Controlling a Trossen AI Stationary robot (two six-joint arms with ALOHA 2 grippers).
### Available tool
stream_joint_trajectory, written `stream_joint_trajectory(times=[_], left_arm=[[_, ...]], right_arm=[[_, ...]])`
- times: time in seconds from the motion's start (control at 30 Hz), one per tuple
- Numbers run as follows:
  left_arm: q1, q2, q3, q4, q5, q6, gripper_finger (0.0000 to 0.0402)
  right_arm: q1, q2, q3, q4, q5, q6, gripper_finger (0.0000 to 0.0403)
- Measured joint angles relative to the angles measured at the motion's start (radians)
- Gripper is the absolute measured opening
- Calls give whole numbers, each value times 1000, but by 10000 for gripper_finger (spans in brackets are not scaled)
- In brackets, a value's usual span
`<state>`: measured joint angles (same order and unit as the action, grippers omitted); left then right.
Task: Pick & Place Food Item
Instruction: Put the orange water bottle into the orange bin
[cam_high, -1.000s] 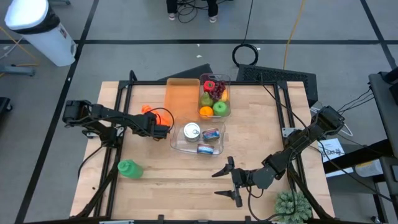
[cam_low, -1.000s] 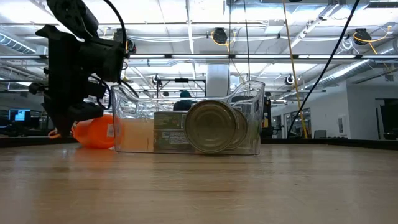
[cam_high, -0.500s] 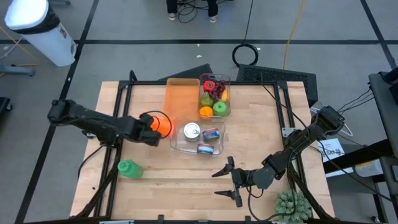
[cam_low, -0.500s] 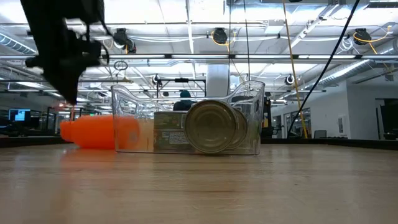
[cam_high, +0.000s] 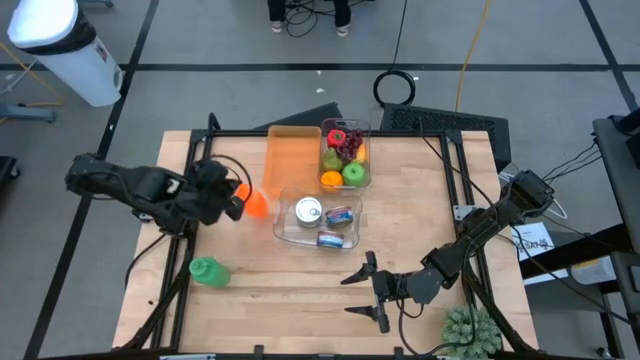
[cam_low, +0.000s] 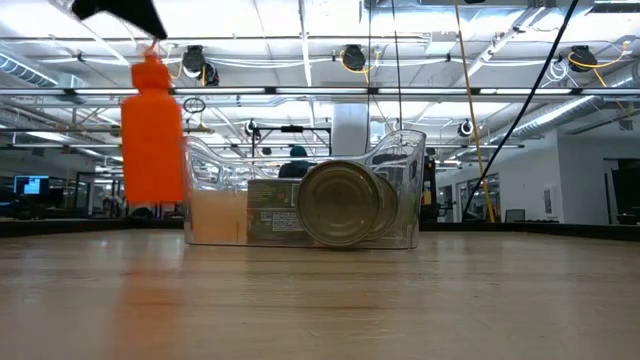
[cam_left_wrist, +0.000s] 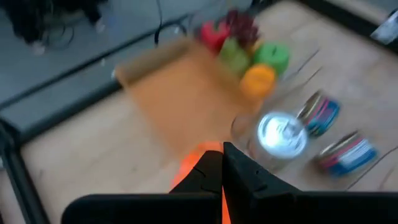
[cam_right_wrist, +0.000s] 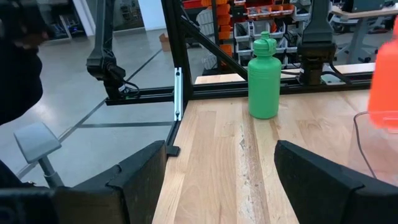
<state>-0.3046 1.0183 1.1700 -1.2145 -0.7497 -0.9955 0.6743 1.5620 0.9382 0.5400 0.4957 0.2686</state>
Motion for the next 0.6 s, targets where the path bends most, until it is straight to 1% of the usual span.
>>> stream_joint_trajectory(times=[0.1, 0.23, 0.4, 0.6], left_arm=[[1, 0, 76, 21, -36, 93, 1], [30, 3, 142, 127, -47, 254, 1], [102, 5, 150, 285, -34, 449, 1], [253, 31, 150, 396, 50, 582, 1]], right_arm=[[0, 0, 0, 0, 0, 0, 281], [0, 0, 0, 1, 0, -2, 281], [-1, 0, 0, 13, 8, -38, 281], [-8, 0, 0, 17, 9, -60, 281]])
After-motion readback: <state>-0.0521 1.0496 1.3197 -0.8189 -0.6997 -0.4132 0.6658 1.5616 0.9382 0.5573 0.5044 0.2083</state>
